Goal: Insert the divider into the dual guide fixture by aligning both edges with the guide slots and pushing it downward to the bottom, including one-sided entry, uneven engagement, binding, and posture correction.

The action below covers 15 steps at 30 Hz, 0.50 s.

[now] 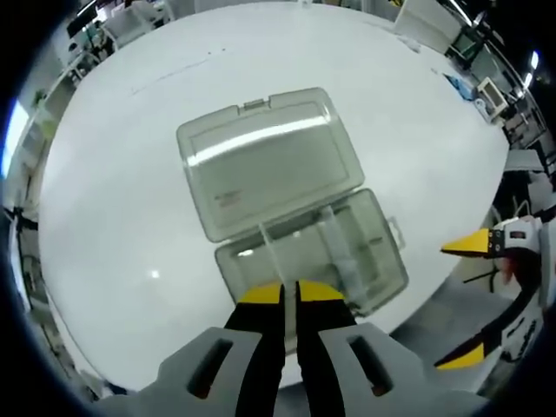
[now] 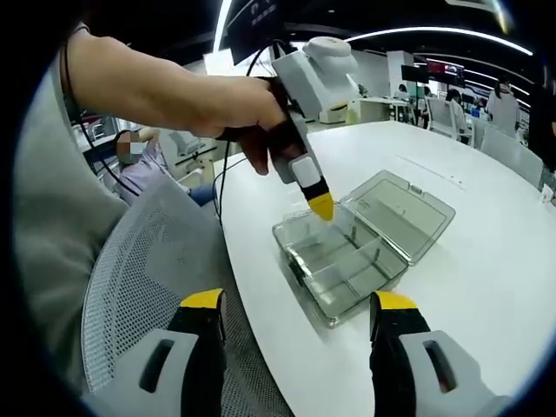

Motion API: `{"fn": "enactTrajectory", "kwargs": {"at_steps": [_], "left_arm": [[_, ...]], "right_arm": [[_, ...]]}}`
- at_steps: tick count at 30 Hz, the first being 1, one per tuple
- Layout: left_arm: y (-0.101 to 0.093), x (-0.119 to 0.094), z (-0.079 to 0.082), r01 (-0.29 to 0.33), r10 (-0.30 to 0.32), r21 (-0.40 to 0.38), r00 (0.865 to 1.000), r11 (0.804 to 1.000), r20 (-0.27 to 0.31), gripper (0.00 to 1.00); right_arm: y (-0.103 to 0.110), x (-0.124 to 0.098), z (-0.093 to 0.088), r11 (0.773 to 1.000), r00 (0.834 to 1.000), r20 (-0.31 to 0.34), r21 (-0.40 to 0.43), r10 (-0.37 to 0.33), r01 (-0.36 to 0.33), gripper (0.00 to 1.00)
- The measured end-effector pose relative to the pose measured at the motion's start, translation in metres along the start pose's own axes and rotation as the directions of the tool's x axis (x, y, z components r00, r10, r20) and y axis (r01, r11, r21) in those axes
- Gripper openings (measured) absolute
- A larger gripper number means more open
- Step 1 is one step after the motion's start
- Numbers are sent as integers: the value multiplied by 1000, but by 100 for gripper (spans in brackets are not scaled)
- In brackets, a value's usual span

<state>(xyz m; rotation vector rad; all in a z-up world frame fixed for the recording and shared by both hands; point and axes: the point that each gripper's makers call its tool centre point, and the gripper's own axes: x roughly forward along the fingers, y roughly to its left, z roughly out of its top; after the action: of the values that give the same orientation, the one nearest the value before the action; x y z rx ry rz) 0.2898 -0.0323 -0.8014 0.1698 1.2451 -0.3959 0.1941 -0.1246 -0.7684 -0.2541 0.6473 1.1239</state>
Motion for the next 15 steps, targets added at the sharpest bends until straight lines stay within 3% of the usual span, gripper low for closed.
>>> {"fn": "enactTrajectory", "kwargs": {"at_steps": [15], "left_arm": [[-1,-2,0,-4,4,12,1000,1000,21,0]], "right_arm": [[1,1,1,1000,1000,-1,-4,2,-2,64]]}}
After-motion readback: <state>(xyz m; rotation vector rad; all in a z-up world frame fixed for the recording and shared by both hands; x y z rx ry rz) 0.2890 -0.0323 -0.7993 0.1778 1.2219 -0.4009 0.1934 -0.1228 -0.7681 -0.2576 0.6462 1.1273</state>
